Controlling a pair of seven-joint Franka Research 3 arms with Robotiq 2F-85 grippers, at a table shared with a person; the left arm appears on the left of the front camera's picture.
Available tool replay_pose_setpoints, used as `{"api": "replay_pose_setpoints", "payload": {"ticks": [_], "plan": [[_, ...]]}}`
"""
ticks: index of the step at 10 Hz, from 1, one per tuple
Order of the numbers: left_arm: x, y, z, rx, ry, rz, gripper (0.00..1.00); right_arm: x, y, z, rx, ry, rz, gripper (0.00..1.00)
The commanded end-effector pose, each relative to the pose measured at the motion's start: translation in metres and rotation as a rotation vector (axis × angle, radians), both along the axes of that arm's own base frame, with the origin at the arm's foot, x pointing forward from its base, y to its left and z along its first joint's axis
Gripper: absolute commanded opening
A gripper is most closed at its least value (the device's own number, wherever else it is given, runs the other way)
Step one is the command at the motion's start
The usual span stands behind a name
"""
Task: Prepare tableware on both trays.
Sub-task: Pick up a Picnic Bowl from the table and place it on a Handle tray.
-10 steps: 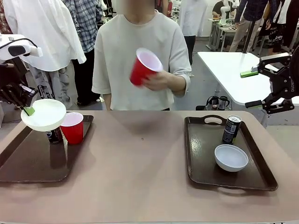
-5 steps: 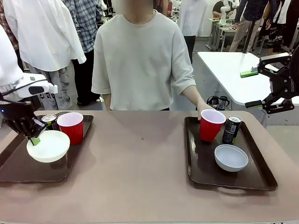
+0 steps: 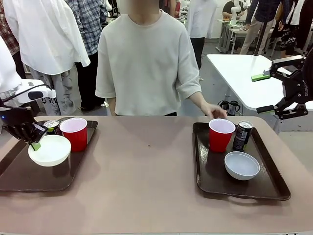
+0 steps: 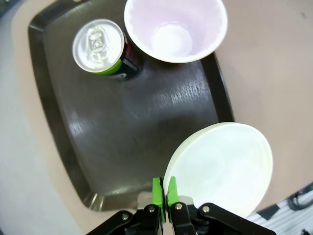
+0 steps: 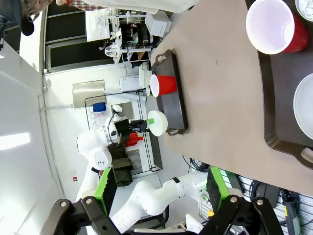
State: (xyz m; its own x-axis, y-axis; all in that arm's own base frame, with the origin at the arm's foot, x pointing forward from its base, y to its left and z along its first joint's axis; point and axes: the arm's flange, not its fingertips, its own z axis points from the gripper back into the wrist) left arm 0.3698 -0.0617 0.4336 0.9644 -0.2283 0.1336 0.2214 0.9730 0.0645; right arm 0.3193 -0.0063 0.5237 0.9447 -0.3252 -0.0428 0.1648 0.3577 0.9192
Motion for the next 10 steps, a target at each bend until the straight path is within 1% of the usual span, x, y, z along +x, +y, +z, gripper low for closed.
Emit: {"api": "replay_pose_setpoints", "payload": {"ticks": [1, 3, 4, 7, 8, 9, 10], "plan": [[-0.016, 0.01, -0.044, 0.002, -0.015, 0.036, 0.04, 0.001, -0.001, -0.001, 0.009, -0.018, 0.012, 0.96], [-0.006, 0.016, -0.056, 0.003, -0.004, 0.056, 0.04, 0.001, -0.001, -0.001, 0.009, -0.018, 0.012, 0.96], [-0.001, 0.018, -0.063, 0.014, -0.013, 0.059, 0.04, 0.001, -0.001, -0.001, 0.009, -0.018, 0.012, 0.96], [0.009, 0.022, -0.081, 0.023, 0.032, 0.073, 0.04, 0.001, -0.001, -0.001, 0.009, -0.018, 0.012, 0.96], [0.01, 0.022, -0.082, 0.017, 0.039, 0.073, 0.04, 0.001, -0.001, -0.001, 0.009, -0.018, 0.012, 0.96], [0.01, 0.021, -0.082, 0.003, 0.038, 0.071, 0.32, 0.001, -0.001, -0.001, 0.009, -0.018, 0.012, 0.96], [0.009, 0.02, -0.074, -0.008, 0.035, 0.065, 0.62, 0.001, -0.001, -0.001, 0.009, -0.018, 0.012, 0.96]]}}
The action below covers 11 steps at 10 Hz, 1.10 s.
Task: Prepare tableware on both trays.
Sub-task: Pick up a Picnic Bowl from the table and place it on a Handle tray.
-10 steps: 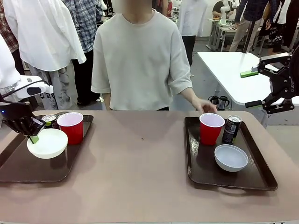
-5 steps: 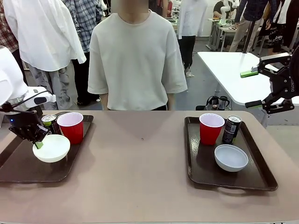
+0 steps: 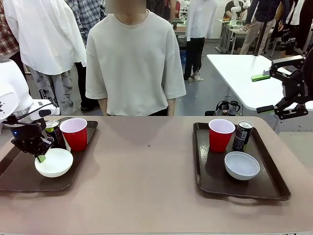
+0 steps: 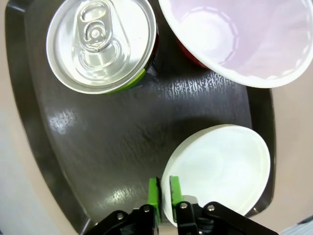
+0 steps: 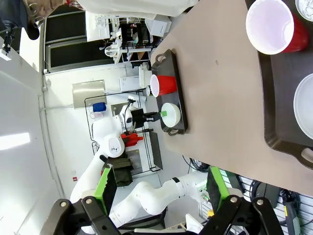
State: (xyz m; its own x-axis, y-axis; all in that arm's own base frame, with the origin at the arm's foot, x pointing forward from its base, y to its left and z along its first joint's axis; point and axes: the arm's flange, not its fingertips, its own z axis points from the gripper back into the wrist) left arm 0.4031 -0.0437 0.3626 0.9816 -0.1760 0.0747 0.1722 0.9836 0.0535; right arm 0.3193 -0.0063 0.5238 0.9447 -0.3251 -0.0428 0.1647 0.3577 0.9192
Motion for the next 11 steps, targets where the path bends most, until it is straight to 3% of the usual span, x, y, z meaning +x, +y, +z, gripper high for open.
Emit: {"api": "replay_pose_setpoints", "payload": {"ticks": [1, 2, 3, 5, 6, 9, 11], "plan": [[-0.025, 0.002, 0.003, 0.008, -0.037, 0.008, 0.9, 0.001, -0.001, -0.001, 0.009, -0.018, 0.012, 0.96], [-0.026, 0.002, 0.006, 0.015, -0.027, 0.01, 0.81, 0.001, -0.001, -0.001, 0.009, -0.018, 0.012, 0.96], [-0.027, 0.001, 0.013, 0.012, -0.027, 0.012, 1.0, 0.001, -0.001, -0.001, 0.009, -0.018, 0.012, 0.96], [-0.03, -0.004, 0.038, -0.018, -0.038, -0.009, 1.0, 0.001, -0.001, -0.001, 0.009, -0.018, 0.012, 0.96], [-0.033, -0.011, 0.053, -0.057, -0.036, -0.032, 0.63, 0.001, -0.001, -0.001, 0.009, -0.018, 0.012, 0.96], [-0.047, -0.047, 0.113, -0.38, 0.028, -0.082, 0.91, 0.001, -0.001, -0.001, 0.009, -0.018, 0.012, 0.96], [-0.055, -0.068, 0.147, -0.601, 0.011, -0.051, 0.91, 0.001, -0.001, -0.001, 0.009, -0.018, 0.012, 0.96]]}}
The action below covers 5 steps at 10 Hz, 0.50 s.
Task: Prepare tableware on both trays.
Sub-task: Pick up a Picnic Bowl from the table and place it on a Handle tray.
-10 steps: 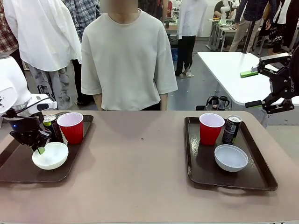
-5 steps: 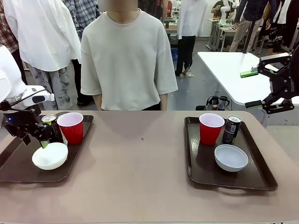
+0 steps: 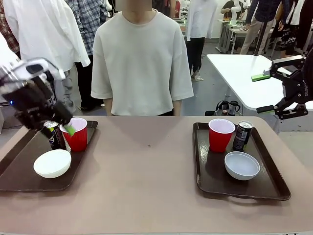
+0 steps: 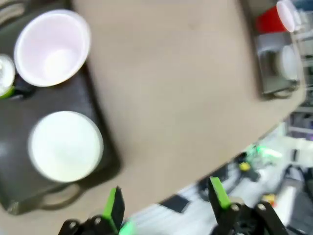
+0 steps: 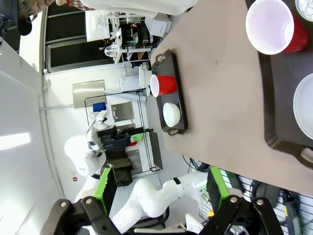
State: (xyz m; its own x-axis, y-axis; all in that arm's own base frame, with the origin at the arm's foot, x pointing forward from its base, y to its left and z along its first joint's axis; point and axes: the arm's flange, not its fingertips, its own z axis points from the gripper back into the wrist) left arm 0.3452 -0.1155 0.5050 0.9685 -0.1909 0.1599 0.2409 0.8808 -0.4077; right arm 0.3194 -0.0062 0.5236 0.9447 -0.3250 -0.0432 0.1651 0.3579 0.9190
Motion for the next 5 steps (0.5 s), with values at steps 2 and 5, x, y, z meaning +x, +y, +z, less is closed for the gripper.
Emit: {"api": "replay_pose_setpoints", "payload": {"ticks": [2, 5], "plan": [[-0.003, 0.007, 0.025, -0.379, -0.053, 0.097, 0.91, 0.0, -0.001, -0.001, 0.01, -0.019, 0.012, 0.96], [-0.003, 0.059, 0.04, -0.596, 0.039, 0.086, 0.91, 0.0, -0.001, -0.001, 0.01, -0.019, 0.012, 0.96]]}}
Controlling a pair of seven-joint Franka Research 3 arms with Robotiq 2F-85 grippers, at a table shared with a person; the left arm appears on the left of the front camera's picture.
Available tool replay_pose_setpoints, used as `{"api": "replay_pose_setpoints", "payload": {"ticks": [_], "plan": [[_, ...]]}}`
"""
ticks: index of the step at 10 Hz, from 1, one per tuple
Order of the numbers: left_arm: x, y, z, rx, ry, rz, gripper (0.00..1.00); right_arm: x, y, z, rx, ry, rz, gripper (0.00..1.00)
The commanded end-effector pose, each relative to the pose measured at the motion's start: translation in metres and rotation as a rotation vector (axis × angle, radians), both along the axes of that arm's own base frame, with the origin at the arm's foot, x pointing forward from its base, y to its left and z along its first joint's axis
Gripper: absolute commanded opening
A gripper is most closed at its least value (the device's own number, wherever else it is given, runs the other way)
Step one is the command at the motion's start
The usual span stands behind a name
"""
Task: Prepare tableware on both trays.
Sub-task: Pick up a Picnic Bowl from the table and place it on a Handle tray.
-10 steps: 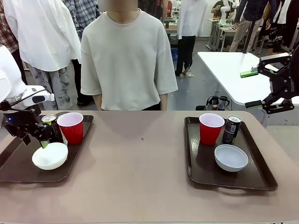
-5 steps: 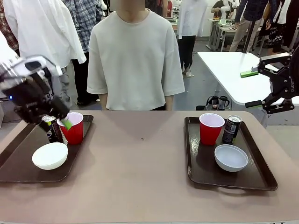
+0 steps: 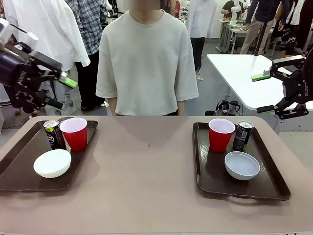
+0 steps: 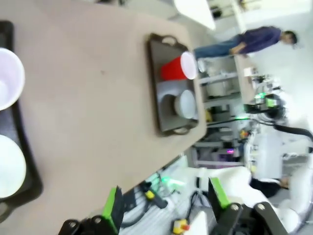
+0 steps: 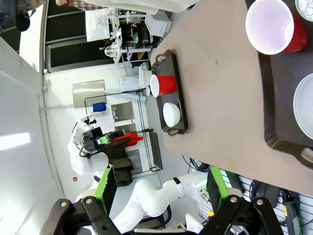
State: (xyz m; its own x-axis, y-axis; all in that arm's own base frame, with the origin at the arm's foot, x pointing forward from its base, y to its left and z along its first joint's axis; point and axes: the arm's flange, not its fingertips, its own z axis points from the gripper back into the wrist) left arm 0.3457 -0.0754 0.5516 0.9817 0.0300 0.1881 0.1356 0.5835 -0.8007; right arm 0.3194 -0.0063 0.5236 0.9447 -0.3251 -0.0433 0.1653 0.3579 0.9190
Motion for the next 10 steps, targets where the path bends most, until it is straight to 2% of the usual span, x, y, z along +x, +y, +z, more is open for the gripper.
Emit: {"api": "replay_pose_setpoints", "payload": {"ticks": [1, 3, 5, 6, 10], "plan": [[-0.006, 0.039, 0.001, -0.156, -0.011, -0.074, 0.91, 0.0, -0.001, -0.001, 0.01, -0.019, 0.012, 0.96], [-0.015, 0.064, 0.007, -0.224, -0.051, -0.071, 0.91, 0.0, -0.001, -0.001, 0.01, -0.019, 0.012, 0.96], [-0.018, 0.068, 0.007, -0.151, -0.066, -0.043, 0.91, 0.0, -0.001, -0.001, 0.01, -0.019, 0.012, 0.96], [-0.018, 0.069, 0.009, -0.202, -0.039, -0.062, 0.91, 0.0, -0.001, -0.001, 0.01, -0.019, 0.012, 0.96], [-0.018, 0.069, 0.009, -0.202, -0.039, -0.062, 0.91, 0.0, -0.001, -0.001, 0.01, -0.019, 0.012, 0.96]]}}
